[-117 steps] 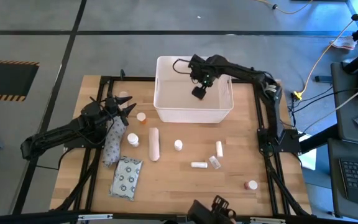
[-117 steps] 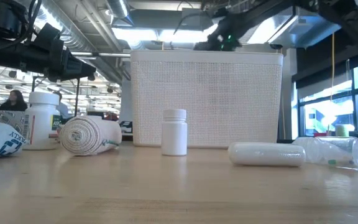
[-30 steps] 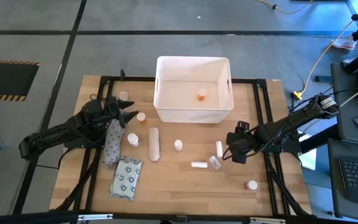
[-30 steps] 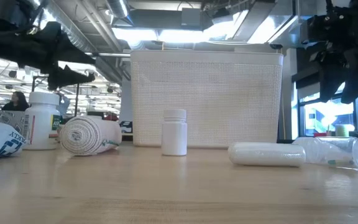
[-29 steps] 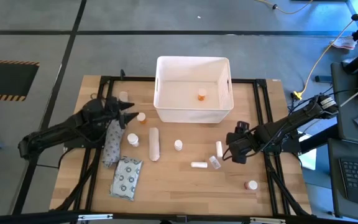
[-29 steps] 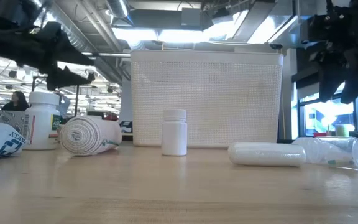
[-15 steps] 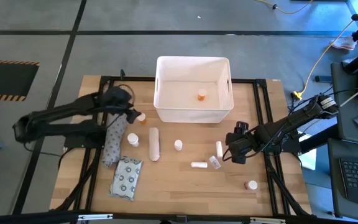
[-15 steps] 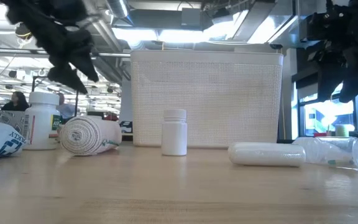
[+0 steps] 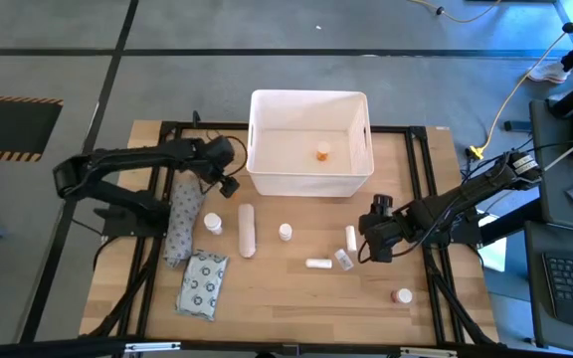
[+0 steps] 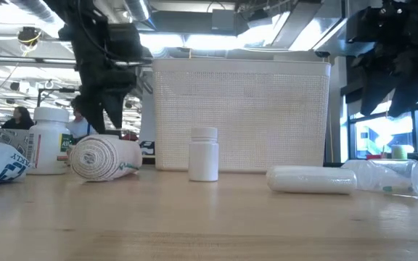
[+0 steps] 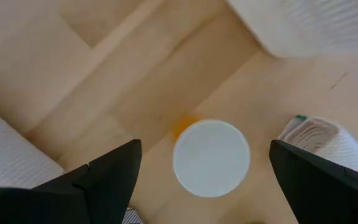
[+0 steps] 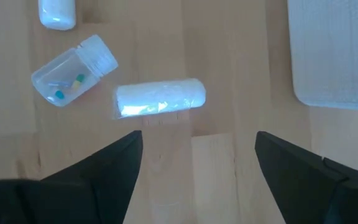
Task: Pick & place medical supplies in basket/bin
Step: Put the orange pill bottle into the white bin
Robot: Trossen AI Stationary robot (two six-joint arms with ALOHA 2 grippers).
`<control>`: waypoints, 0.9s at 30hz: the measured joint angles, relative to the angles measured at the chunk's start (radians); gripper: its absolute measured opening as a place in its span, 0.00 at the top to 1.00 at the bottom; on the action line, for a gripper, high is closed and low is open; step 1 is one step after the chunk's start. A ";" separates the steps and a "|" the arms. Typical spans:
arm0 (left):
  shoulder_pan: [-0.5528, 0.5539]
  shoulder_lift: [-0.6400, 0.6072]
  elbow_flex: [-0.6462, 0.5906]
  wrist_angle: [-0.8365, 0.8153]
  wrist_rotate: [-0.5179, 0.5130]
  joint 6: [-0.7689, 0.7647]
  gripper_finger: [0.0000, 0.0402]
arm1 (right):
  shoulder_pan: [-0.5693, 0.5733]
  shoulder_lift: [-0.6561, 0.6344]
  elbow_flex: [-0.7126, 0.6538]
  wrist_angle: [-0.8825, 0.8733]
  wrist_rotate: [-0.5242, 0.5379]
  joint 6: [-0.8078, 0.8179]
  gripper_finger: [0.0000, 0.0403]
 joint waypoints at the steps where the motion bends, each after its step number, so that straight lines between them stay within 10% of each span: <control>1: 0.000 0.014 0.000 -0.001 0.005 0.000 0.14 | 0.000 0.000 0.000 0.001 0.000 0.001 0.22; 27: 0.000 0.122 0.000 0.007 0.057 0.027 0.14 | 0.000 0.000 0.000 -0.001 0.000 -0.002 0.22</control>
